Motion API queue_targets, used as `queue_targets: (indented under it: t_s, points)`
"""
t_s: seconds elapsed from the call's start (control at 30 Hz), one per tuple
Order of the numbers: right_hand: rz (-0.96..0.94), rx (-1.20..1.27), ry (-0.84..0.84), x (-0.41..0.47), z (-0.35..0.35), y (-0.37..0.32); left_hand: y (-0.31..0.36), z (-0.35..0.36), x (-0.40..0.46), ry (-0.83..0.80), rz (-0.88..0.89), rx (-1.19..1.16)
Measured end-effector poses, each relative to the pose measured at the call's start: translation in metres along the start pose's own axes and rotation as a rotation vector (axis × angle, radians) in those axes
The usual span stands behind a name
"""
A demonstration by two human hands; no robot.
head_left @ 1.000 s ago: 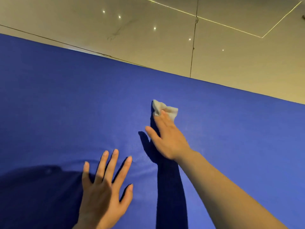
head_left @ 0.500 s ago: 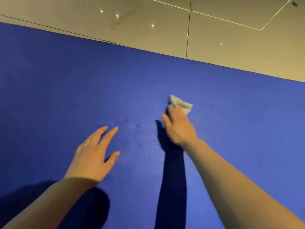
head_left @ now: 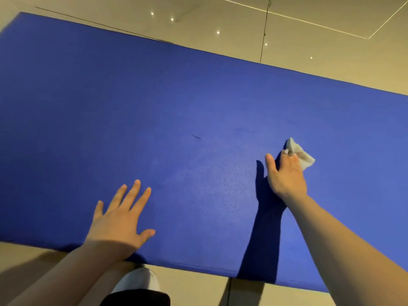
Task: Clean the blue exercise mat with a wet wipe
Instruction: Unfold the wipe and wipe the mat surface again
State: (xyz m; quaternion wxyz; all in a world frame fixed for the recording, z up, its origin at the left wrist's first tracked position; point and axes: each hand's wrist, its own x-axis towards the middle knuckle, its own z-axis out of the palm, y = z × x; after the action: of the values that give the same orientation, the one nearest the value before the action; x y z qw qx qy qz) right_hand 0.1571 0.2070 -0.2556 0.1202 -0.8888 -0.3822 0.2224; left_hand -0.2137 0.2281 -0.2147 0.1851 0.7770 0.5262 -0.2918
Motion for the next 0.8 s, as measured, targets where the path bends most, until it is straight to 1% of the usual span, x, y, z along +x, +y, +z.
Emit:
queue_targets:
  t_s: [0.07,0.17,0.23,0.27,0.33,0.4,0.47,0.5,0.57,0.6,0.63,0.67,0.7,0.8]
  points:
    - [-0.084,0.105,0.002,-0.014,0.015,-0.025,0.006,-0.005,-0.001,-0.011,-0.014,0.006]
    - [-0.351,0.171,-0.082,-0.059,0.051,-0.079,0.011,-0.008,0.001,0.005,-0.014,0.065]
    - [-0.53,0.083,-0.159,-0.093,0.074,-0.103,0.009,-0.008,0.001,0.008,-0.002,0.056]
    - [-0.563,0.01,-0.187,-0.104,0.08,-0.108,0.007,-0.008,0.002,0.01,0.005,0.035]
    - [-0.561,-0.062,-0.16,-0.103,0.078,-0.099,0.001,-0.007,0.001,0.028,0.024,-0.015]
    - [-0.496,-0.013,-0.035,-0.09,0.065,-0.075,-0.004,-0.003,0.001,0.04,0.035,-0.052]
    - [-0.355,-0.007,0.076,-0.07,0.048,-0.035,-0.005,0.001,-0.001,0.05,0.042,-0.083]
    - [-0.254,-0.014,0.098,-0.064,0.038,-0.012,-0.004,0.003,-0.001,0.055,0.047,-0.097]
    - [-0.028,0.042,0.094,-0.063,0.02,0.018,-0.005,0.004,0.0,0.066,0.051,-0.114]
    - [0.049,0.079,0.074,-0.066,0.017,0.022,-0.007,0.004,0.001,0.072,0.051,-0.119]
    - [0.084,0.095,0.058,-0.071,0.019,0.02,-0.008,0.004,0.001,0.075,0.052,-0.121]
    - [0.069,0.092,0.048,-0.079,0.023,0.012,-0.008,0.004,0.001,0.078,0.057,-0.128]
    - [0.01,0.079,0.032,-0.089,0.029,-0.001,-0.009,0.005,0.002,0.087,0.061,-0.14]
    - [-0.247,0.042,-0.076,-0.131,0.06,-0.049,-0.005,0.008,0.002,0.097,0.057,-0.147]
